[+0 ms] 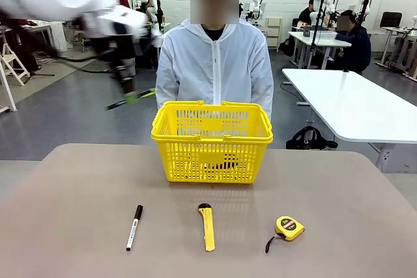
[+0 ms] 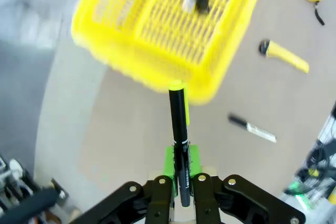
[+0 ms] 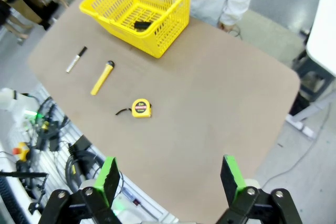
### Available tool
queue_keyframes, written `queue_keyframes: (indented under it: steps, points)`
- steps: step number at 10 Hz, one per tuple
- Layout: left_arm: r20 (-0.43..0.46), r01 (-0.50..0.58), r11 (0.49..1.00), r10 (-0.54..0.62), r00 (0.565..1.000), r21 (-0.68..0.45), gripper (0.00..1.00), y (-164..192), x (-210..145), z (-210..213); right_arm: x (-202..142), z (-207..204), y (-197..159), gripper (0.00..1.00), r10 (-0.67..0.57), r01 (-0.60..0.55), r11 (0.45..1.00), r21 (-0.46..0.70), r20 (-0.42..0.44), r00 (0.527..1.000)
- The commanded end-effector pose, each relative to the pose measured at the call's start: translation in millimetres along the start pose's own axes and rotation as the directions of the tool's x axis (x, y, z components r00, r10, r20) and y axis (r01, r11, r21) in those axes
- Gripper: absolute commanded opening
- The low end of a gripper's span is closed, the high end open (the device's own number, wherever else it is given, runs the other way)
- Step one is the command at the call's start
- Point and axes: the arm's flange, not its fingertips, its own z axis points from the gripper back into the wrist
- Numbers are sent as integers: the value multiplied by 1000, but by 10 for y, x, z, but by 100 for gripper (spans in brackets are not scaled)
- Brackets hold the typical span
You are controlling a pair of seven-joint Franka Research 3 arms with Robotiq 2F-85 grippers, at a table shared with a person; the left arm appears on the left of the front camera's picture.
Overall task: Place the items the person wants into the basket.
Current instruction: Pick up the item the person points to and place it in the Market Basket.
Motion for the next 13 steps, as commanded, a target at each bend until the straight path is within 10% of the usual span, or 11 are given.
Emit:
queue_keyframes:
  steps: [1, 5, 11, 13]
  points:
    - [30, 207, 977, -206, 978, -54, 11, 412, 690, -242, -5, -2, -18, 100, 1, -1, 1000, 8, 4, 1000]
    - [-31, 354, 917, -365, 931, -183, 11, 328, 1414, -991, -5, -2, -18, 100, 1, -1, 1000, 8, 4, 1000]
    - [-110, 396, 900, -419, 901, -181, 11, 186, 1368, -1312, -5, -2, -18, 100, 1, -1, 1000, 8, 4, 1000]
    - [-115, 407, 894, -432, 894, -188, 71, 210, 1377, -1327, -5, -2, -18, 100, 1, -1, 1000, 8, 4, 1000]
